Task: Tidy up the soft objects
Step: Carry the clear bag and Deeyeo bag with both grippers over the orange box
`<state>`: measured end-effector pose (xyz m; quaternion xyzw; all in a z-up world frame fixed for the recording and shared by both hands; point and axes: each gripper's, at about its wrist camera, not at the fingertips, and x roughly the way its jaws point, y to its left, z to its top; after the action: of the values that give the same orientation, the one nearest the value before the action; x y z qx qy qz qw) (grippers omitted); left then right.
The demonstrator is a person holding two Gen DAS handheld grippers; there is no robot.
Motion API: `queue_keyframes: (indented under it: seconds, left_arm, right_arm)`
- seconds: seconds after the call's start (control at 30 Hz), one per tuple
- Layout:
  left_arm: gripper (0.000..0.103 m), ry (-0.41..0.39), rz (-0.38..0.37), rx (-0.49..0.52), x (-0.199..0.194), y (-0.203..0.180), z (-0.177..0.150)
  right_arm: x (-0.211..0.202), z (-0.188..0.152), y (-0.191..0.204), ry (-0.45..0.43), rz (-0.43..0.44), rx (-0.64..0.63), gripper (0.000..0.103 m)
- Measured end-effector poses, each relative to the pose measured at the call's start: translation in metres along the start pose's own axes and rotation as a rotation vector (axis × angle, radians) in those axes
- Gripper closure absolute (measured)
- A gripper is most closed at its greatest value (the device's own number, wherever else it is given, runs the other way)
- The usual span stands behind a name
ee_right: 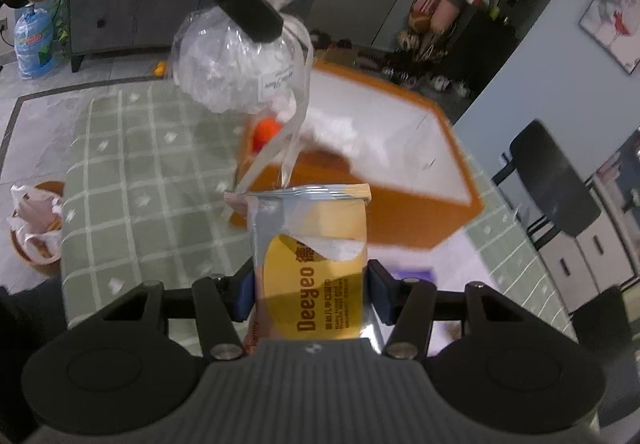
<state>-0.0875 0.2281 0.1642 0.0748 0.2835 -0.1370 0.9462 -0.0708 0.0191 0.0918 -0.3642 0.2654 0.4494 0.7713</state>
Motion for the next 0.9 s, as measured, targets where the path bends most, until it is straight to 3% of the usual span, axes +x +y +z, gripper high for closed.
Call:
queue_keyframes:
  seconds: [0.33, 0.53, 0.9]
  left_arm:
    - [0.056, -0.140, 0.100, -0.021, 0.001, 0.028, 0.058]
    - [0.056, -0.029, 0.150, -0.010, 0.049, 0.042, 0.057]
    - [0.056, 0.149, 0.112, -0.086, 0.118, 0.089, 0.026]
  right_arm:
    - [0.019, 0.065, -0.063, -0.090, -0.121, 0.031, 0.048]
    - [0.057, 0.086, -0.089, -0.089, -0.146, 0.076, 0.048]
    - [0.148, 0.093, -0.103, 0.047, -0.142, 0.070, 0.048]
